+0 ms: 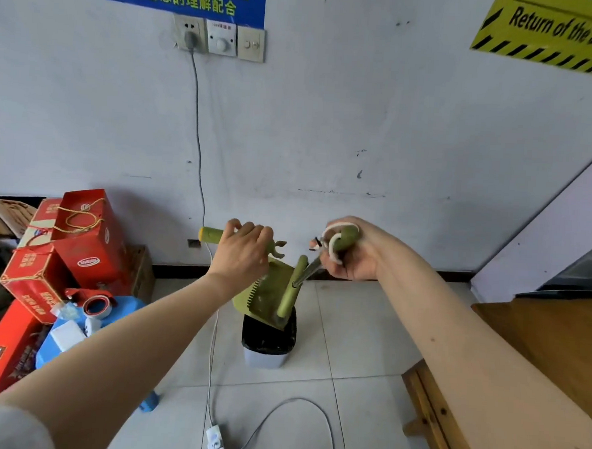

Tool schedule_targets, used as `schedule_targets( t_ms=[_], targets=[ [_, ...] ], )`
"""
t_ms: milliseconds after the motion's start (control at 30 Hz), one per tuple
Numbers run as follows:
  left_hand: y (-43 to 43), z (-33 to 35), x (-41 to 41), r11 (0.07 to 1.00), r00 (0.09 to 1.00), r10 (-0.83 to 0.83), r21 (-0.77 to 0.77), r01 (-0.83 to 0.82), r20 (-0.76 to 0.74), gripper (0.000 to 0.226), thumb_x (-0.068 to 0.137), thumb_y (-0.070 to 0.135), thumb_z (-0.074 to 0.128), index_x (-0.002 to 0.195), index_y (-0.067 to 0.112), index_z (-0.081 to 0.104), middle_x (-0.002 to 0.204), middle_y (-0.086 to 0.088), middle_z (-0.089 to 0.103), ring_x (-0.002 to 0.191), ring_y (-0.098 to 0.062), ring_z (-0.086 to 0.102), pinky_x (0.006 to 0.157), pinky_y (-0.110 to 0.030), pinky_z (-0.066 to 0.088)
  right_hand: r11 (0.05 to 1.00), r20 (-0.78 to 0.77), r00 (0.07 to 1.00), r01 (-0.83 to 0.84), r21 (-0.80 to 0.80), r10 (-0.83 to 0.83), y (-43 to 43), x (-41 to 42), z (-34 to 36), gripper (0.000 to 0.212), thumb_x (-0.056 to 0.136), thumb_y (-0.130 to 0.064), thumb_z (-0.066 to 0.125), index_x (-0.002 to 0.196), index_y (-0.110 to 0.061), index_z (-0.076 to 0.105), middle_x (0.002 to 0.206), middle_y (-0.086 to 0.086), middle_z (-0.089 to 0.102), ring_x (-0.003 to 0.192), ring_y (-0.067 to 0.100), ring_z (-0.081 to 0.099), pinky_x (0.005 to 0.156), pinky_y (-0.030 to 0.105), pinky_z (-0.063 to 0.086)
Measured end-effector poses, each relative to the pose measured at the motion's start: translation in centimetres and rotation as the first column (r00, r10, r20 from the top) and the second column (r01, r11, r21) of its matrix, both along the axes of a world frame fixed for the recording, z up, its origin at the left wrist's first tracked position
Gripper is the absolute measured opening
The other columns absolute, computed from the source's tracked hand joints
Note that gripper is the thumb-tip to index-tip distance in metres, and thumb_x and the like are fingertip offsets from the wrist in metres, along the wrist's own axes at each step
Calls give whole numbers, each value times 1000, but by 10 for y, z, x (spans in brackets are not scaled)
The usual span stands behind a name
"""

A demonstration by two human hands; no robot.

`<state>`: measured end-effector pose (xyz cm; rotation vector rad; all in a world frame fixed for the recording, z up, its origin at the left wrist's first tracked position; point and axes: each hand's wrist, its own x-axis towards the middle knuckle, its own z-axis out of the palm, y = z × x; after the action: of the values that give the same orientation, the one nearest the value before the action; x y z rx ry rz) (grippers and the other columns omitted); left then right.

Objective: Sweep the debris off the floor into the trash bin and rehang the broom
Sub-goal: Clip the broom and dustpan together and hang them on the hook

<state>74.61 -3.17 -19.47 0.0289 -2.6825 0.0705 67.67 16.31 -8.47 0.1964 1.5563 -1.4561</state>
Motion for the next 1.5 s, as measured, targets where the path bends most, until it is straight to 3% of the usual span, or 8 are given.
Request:
schedule_targets(
  t_ms=[167,367,500,733,1000,1133,1267,1500],
  targets=[
    [-16,9,-7,996,996,-77,-44,76,-33,20,72,18,65,91,15,58,76,-1,60,78,-27,55,85,-39,30,993,-59,991,-118,-19,117,-41,-8,39,32,87,-22,43,58,-10,48,47,2,41,31,12,40,32,12,30],
    [-20,28,-27,992,986,-123,-10,123,-111,24,74,15,68,96,15,59,74,-7,59,75,-33,56,82,-44,34,894,-152,888,-404,192,434,-57,-5,73,23,82,-26,40,64,-13,47,45,-1,35,31,10,29,34,14,26],
    [-15,46,-49,974,958,-225,-28,224,-179,32,66,20,69,92,19,49,66,-6,56,66,-32,53,76,-43,39,834,-162,823,-509,213,544,-50,-20,96,30,83,-27,30,68,-11,50,47,-1,33,32,9,25,36,14,25],
    [16,81,-86,989,970,-134,29,142,-205,24,72,41,54,71,17,52,55,4,55,61,-24,51,68,-36,34,857,-147,846,-492,153,512,-27,-66,130,7,65,-20,46,63,-14,50,50,-1,35,34,10,29,32,18,28],
    [55,105,-117,991,988,-134,-40,131,-71,51,81,69,30,75,22,51,57,8,50,66,-17,49,76,-37,36,848,-191,829,-494,193,526,17,-128,154,18,80,-24,39,69,-17,52,48,-1,32,33,11,28,32,18,28],
    [81,124,-137,999,992,43,23,-41,-116,67,73,84,24,61,22,46,49,10,44,58,-15,45,74,-37,33,818,-219,788,-554,157,575,24,-144,169,22,81,-25,36,70,-15,53,48,-2,30,32,11,26,33,17,27],
    [93,147,-159,987,985,162,31,-160,-67,70,71,84,23,67,22,55,53,7,51,60,-15,48,71,-37,33,776,-295,724,-619,120,623,33,-151,186,13,75,-26,50,72,-14,55,46,-2,31,31,12,26,33,18,30],
    [104,169,-180,965,960,260,53,-255,-102,64,74,77,28,71,21,59,54,7,51,65,-16,51,69,-36,33,823,-509,731,-564,-74,455,54,-189,157,55,90,-66,43,118,-20,54,54,0,34,39,13,33,40,23,39]
  ],
)
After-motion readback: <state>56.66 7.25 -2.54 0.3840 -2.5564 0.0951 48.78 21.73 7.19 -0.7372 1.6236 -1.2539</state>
